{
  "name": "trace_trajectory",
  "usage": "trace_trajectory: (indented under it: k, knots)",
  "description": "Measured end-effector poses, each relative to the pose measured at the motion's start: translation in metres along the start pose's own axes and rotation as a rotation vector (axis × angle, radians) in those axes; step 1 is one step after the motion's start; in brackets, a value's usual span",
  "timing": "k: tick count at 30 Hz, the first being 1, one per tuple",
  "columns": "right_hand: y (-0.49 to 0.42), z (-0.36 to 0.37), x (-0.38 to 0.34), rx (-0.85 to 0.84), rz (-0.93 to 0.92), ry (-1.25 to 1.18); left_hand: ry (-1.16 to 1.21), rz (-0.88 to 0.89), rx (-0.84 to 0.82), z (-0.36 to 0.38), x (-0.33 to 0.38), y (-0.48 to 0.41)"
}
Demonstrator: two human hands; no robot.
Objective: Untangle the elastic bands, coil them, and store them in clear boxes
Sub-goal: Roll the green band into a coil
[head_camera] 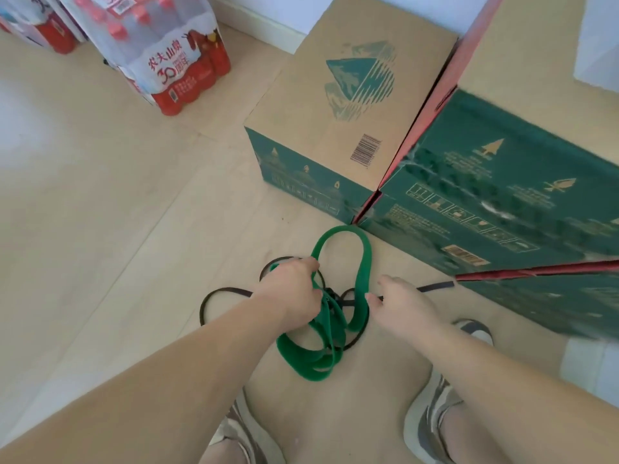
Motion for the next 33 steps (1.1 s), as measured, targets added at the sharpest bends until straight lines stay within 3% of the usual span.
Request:
trace_trajectory:
  k: [8, 15, 26, 33]
  knots:
    - [-0.083, 0.06, 0.024, -0.063, 0.204, -0.23, 0.012, 0.064, 0.008, 0.036, -0.002, -0.054]
    - [-0.096, 0.05, 0.019, 0.002, 0.25, -0.387, 0.049, 0.072, 0.005, 0.044, -0.007, -0.056]
    - [0.037, -0.097, -0.033, 0.312, -0.059, -0.36, 0.086, 0.154, 0.162, -0.053, 0.046, 0.035]
    - [0.193, -0.192, -0.093, 0.344, -0.455, -0.473, 0.033, 0.339, 0.309, -0.11, 0.083, 0.168]
Point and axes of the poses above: each hand's wrist, its own y-axis away from the middle knuckle, its own z-axis out of the palm, x = y × z, the point moved 9 cm from there along -y, towards the middle knuckle, and after that the axes turned 5 degrees about y, right-handed, at the moved point
